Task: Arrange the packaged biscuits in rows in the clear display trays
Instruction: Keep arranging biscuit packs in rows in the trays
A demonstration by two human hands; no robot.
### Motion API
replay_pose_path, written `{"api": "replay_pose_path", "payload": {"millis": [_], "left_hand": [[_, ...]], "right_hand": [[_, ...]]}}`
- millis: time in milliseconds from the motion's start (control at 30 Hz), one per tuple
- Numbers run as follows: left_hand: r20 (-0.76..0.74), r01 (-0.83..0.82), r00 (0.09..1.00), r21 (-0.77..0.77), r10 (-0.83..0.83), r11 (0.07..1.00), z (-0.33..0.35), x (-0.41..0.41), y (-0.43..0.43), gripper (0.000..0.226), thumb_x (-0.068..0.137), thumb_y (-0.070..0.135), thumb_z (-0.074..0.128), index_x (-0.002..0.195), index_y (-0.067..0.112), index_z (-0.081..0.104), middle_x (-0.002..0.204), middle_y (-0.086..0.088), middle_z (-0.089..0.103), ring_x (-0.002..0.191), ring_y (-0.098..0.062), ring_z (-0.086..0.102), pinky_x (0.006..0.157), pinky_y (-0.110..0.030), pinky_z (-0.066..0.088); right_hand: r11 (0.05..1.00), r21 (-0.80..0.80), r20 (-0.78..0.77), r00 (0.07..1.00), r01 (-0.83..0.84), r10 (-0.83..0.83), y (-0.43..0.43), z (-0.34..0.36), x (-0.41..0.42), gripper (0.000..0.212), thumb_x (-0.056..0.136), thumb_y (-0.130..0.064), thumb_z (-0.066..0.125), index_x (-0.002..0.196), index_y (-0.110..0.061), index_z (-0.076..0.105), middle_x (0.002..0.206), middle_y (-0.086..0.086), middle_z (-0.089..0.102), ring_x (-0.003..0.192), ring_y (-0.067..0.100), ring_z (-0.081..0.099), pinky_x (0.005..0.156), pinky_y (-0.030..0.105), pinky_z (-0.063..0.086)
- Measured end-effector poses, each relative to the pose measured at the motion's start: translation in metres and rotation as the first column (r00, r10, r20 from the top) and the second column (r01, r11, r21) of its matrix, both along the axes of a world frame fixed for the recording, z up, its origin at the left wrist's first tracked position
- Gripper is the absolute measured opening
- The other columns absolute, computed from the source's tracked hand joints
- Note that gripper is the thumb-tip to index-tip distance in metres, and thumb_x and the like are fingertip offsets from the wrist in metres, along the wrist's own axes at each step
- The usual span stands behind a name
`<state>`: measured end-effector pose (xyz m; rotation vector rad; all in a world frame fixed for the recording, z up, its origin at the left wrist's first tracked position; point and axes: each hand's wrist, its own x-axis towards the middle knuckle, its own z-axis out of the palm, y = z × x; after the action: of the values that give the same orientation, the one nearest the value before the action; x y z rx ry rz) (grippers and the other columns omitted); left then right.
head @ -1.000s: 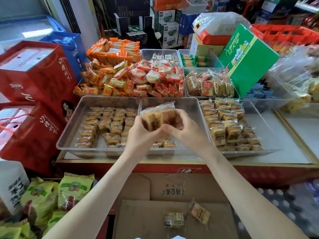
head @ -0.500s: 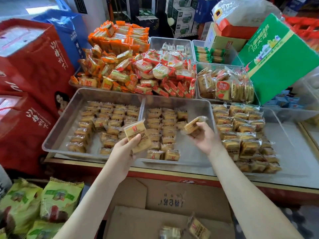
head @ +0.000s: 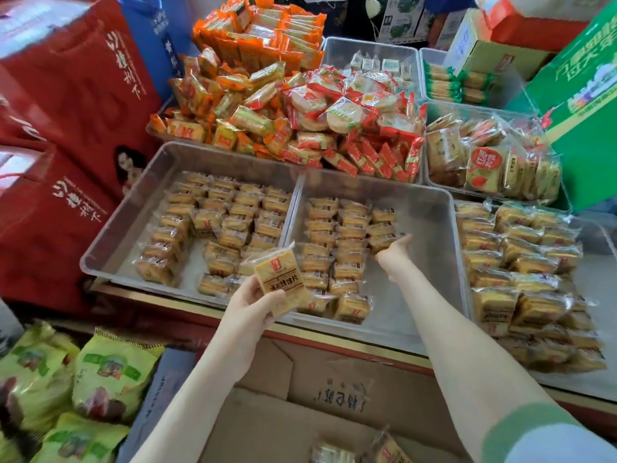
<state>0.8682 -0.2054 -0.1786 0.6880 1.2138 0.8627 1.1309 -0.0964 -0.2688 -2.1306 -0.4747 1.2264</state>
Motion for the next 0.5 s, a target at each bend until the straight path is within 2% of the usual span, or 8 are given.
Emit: {"api": "replay_pose_path", "payload": {"millis": [67, 133, 233, 267, 300, 367, 433, 500], "left_hand": [[-0.008, 0.036, 0.999, 0.008, -0.036, 0.999, 0.0, -0.001, -0.002, 0.03, 0.093, 0.002, 0.057, 0.118, 0.019, 0.059, 0.112, -0.004, 0.072, 0.107, -0.02, 0.068, 0.094, -0.038, 0.053], [-0.036, 0.071, 0.997, 0.026, -0.07, 0.997, 0.002, -0.003, -0.004, 0.031, 0.092, 0.006, 0.061, 0.119, 0.02, 0.058, 0.112, -0.002, 0.072, 0.104, -0.017, 0.069, 0.089, -0.034, 0.055], [-0.14, 0.146, 0.98, 0.044, -0.138, 0.988, 0.007, -0.006, -0.005, 0.032, 0.092, 0.012, 0.064, 0.121, 0.024, 0.057, 0.111, 0.001, 0.071, 0.104, -0.013, 0.068, 0.084, -0.027, 0.056], [-0.198, 0.192, 0.964, 0.055, -0.178, 0.98, 0.009, -0.006, -0.005, 0.03, 0.092, 0.012, 0.064, 0.119, 0.027, 0.059, 0.109, 0.003, 0.072, 0.103, -0.012, 0.068, 0.082, -0.026, 0.056], [-0.261, 0.254, 0.938, 0.063, -0.23, 0.965, 0.013, -0.006, -0.004, 0.029, 0.092, 0.013, 0.064, 0.115, 0.03, 0.06, 0.105, 0.006, 0.072, 0.101, -0.011, 0.068, 0.081, -0.025, 0.056], [-0.365, 0.426, 0.851, 0.062, -0.377, 0.902, 0.024, -0.006, -0.003, 0.028, 0.091, 0.016, 0.065, 0.11, 0.036, 0.062, 0.099, 0.01, 0.073, 0.096, -0.009, 0.068, 0.083, -0.026, 0.056], [-0.461, 0.599, 0.728, 0.068, -0.507, 0.798, 0.039, -0.002, -0.001, 0.029, 0.089, 0.02, 0.067, 0.112, 0.037, 0.063, 0.099, 0.012, 0.072, 0.092, -0.004, 0.067, 0.082, -0.023, 0.054], [-0.52, 0.668, 0.671, 0.115, -0.529, 0.735, 0.056, 0.003, 0.001, 0.031, 0.087, 0.021, 0.068, 0.116, 0.034, 0.065, 0.096, 0.012, 0.072, 0.082, -0.001, 0.066, 0.07, -0.015, 0.049]], "right_hand": [[0.997, -0.063, 0.05, 0.998, -0.04, 0.043, 0.0, -0.001, 0.004, 0.066, 0.102, -0.052, 0.027, 0.155, -0.02, 0.004, 0.156, 0.008, 0.029, 0.142, 0.027, 0.032, 0.116, 0.038, 0.024], [0.992, -0.1, 0.086, 0.992, -0.082, 0.091, -0.002, 0.003, 0.006, 0.069, 0.102, -0.048, 0.033, 0.155, -0.024, -0.003, 0.16, 0.007, 0.02, 0.143, 0.028, 0.028, 0.117, 0.039, 0.023], [0.968, -0.077, 0.257, 0.933, -0.24, 0.252, -0.022, 0.03, 0.0, 0.094, 0.096, -0.005, 0.051, 0.151, -0.025, -0.023, 0.163, 0.007, -0.008, 0.147, 0.029, 0.018, 0.116, 0.04, 0.027], [0.953, -0.029, 0.312, 0.903, -0.302, 0.296, -0.029, 0.045, -0.004, 0.099, 0.093, -0.001, 0.055, 0.151, -0.023, -0.022, 0.163, 0.007, -0.011, 0.148, 0.028, 0.015, 0.115, 0.04, 0.027], [0.931, 0.044, 0.334, 0.884, -0.362, 0.327, -0.04, 0.064, -0.008, 0.098, 0.093, -0.006, 0.059, 0.153, -0.022, -0.016, 0.163, 0.007, -0.007, 0.148, 0.027, 0.015, 0.114, 0.04, 0.026], [0.828, 0.248, 0.27, 0.857, -0.503, 0.439, -0.061, 0.099, -0.018, 0.085, 0.092, -0.029, 0.064, 0.155, -0.027, 0.007, 0.16, 0.004, 0.02, 0.143, 0.021, 0.028, 0.113, 0.039, 0.03], [0.663, 0.313, 0.117, 0.721, -0.68, 0.684, -0.09, 0.132, -0.03, 0.071, 0.087, -0.041, 0.065, 0.148, -0.034, 0.03, 0.147, -0.007, 0.042, 0.131, 0.008, 0.043, 0.105, 0.027, 0.039], [0.517, 0.294, 0.079, 0.559, -0.804, 0.825, -0.116, 0.156, -0.041, 0.06, 0.086, -0.029, 0.07, 0.14, -0.035, 0.044, 0.131, -0.011, 0.056, 0.117, 0.0, 0.053, 0.097, 0.019, 0.045]]}}
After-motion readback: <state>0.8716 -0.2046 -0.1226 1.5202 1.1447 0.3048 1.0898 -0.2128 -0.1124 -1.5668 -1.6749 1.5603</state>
